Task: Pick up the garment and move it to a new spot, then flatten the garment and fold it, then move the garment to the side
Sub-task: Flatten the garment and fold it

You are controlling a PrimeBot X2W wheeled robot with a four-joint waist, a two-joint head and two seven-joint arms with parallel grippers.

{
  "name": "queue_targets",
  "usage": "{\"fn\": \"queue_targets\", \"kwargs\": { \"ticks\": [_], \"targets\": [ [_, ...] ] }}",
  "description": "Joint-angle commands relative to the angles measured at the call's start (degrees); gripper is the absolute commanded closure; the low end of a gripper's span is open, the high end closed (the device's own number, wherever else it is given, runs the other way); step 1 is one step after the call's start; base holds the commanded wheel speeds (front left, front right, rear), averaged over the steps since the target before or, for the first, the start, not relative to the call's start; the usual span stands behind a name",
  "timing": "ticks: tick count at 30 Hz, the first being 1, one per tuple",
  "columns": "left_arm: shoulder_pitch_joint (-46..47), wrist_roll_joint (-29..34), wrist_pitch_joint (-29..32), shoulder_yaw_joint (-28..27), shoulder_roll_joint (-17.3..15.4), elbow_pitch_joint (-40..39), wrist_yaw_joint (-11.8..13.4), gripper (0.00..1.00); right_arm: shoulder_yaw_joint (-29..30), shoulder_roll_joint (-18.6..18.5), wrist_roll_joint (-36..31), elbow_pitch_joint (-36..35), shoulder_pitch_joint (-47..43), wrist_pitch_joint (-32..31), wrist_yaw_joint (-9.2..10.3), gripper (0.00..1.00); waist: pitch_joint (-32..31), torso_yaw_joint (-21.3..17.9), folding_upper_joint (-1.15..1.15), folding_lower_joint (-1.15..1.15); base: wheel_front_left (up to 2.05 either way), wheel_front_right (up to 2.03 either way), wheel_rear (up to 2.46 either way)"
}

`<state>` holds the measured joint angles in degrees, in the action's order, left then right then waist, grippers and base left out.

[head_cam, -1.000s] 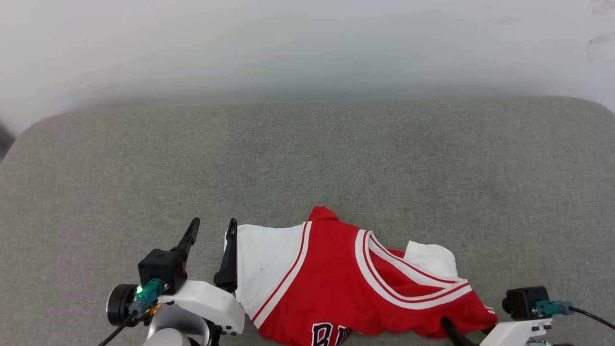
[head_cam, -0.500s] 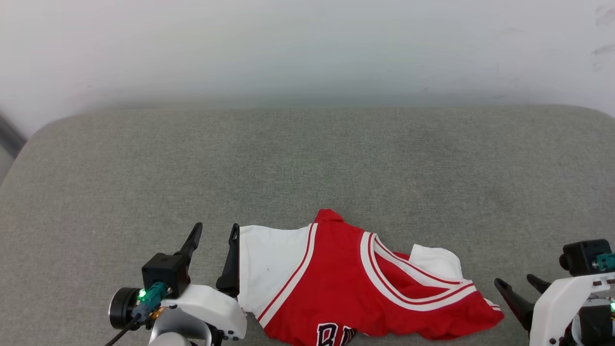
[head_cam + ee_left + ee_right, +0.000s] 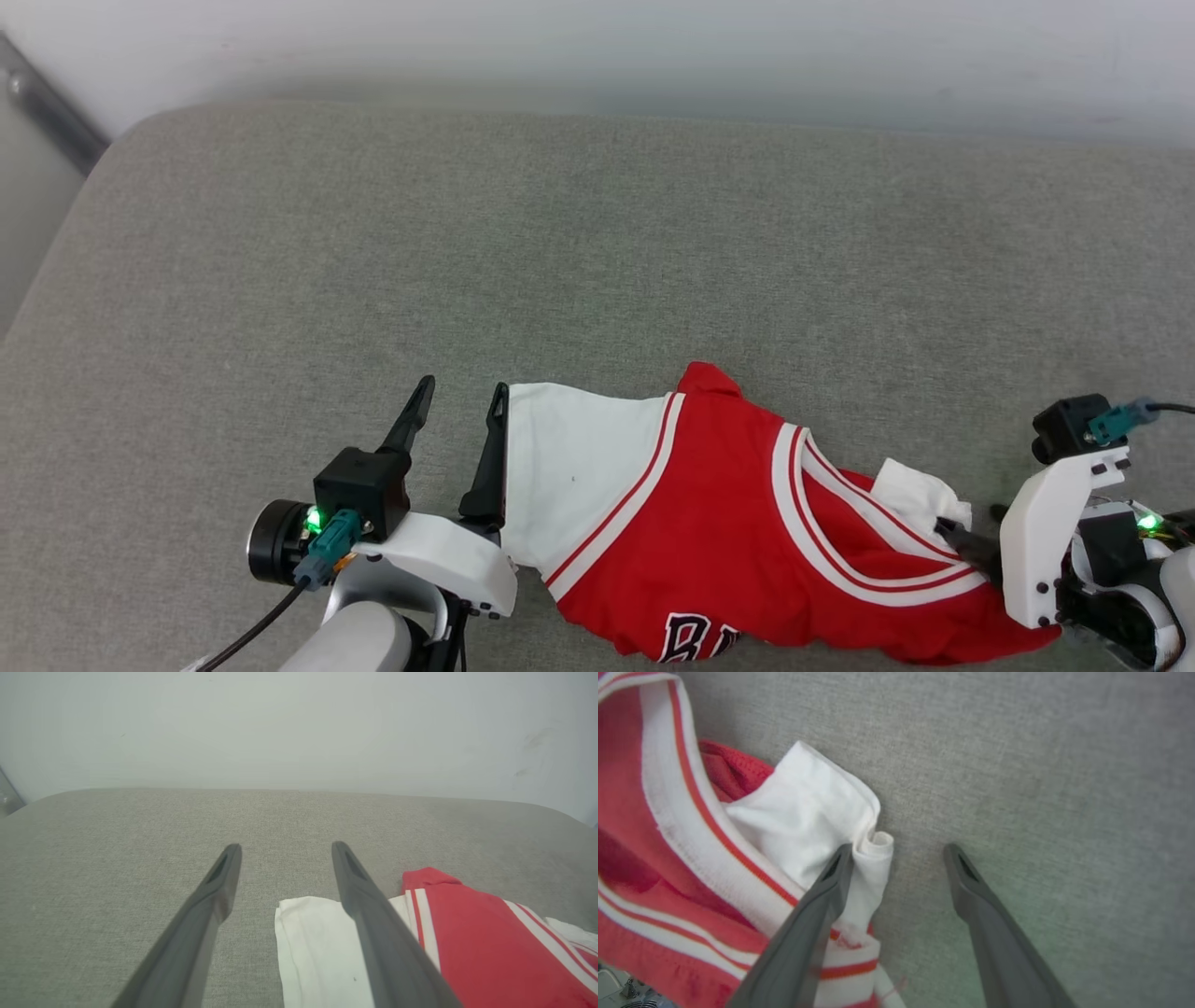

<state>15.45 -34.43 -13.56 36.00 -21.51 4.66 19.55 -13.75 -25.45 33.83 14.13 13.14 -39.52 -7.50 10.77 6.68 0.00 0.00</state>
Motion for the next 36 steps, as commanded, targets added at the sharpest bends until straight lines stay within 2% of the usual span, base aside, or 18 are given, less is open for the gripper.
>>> {"fn": "queue_targets", "kwargs": {
  "ticks": [1, 3, 4, 7, 14, 19, 26, 30, 31, 32, 33, 34, 36],
  "targets": [
    [0.7, 0.5, -0.4, 0.0, 0.1, 0.2, -0.3, 0.00, -1.2, -0.5, 0.7, 1.8, 0.2, -1.4, 0.02, 0.00, 0.9, 1.0, 0.00, 0.00, 0.00, 0.00, 0.00],
    [0.9, 0.5, -0.4, -0.1, 0.2, 0.5, -0.2, 0.00, -3.5, 0.1, 2.0, 4.5, -0.4, -3.7, 0.02, 0.77, 1.0, 1.1, 0.00, 0.00, 0.00, 0.00, 0.00],
    [0.9, 0.4, -0.5, -0.1, 0.3, 0.6, -0.2, 0.00, -4.3, 0.3, 2.4, 5.2, -0.6, -4.3, 0.02, 1.00, 0.9, 1.2, 0.00, 0.00, 0.00, 0.00, 0.00],
    [0.6, 0.2, -0.7, -0.5, 0.3, 1.0, -0.1, 0.00, -5.4, -0.3, 3.2, 5.3, 0.8, -3.3, 0.02, 1.00, 0.6, 0.8, 0.00, 0.00, 0.00, 0.00, 0.00],
    [-0.5, -0.4, -0.9, -0.9, 0.4, 1.7, -0.2, 0.00, -2.8, -4.5, 0.2, -1.8, 7.3, 3.9, 0.03, 1.00, -1.4, -1.9, 0.00, 0.00, 0.00, 0.00, 0.00],
    [-0.9, -0.6, -1.0, -0.9, 0.3, 1.8, -0.4, 0.00, 7.1, -5.6, -1.8, -5.0, 7.1, 5.5, 0.04, 1.00, -2.5, -3.8, 0.00, 0.00, 0.00, 0.00, 0.00],
    [-1.5, -1.0, -1.1, -0.9, 0.3, 1.8, -0.3, 0.00, 27.0, -0.4, -4.0, -1.0, -3.8, 5.7, 0.04, 1.00, -3.2, -5.2, 0.00, 0.00, 0.00, 0.00, 0.00],
    [-1.8, -1.2, -1.0, -1.0, 0.0, 1.7, -0.2, 0.00, 31.7, 3.7, -5.3, 2.9, -8.5, 6.4, 0.02, 1.00, -3.1, -5.7, 0.00, 0.00, 0.00, 0.00, 0.00],
    [-1.9, -1.3, -0.9, -1.1, -0.2, 1.6, 0.0, 0.00, 32.9, 6.5, -5.3, 5.3, -9.6, 8.1, 0.02, 0.88, -3.0, -6.2, 0.00, 0.00, 0.00, 0.00, 0.00],
    [-1.9, -1.3, -0.9, -1.1, -0.2, 1.6, 0.0, 0.00, 32.9, 6.5, -5.3, 5.3, -9.6, 8.1, 0.02, 0.88, -3.0, -6.2, 0.00, 0.00, 0.00, 0.00, 0.00],
    [-1.9, -1.4, -0.8, -1.2, -0.3, 1.6, 0.0, 0.00, 33.0, 7.1, -5.9, 6.2, -10.0, 9.3, 0.02, 0.51, -3.0, -6.4, 0.00, 0.00, 0.00, 0.00, 0.00],
    [-2.0, -1.4, -0.7, -1.2, -0.5, 1.6, 0.0, 0.00, 33.1, 7.9, -5.9, 6.9, -9.9, 10.9, 0.02, 0.00, -3.0, -6.6, 0.00, 0.00, 0.00, 0.00, 0.00],
    [-2.1, -1.5, -0.5, -1.4, -0.9, 1.7, 0.0, 0.00, 32.5, 9.2, -6.7, 6.8, -9.0, 17.2, 0.02, 0.00, -3.2, -7.0, 0.00, 0.00, 0.00, 0.00, 0.00]
  ]
}}
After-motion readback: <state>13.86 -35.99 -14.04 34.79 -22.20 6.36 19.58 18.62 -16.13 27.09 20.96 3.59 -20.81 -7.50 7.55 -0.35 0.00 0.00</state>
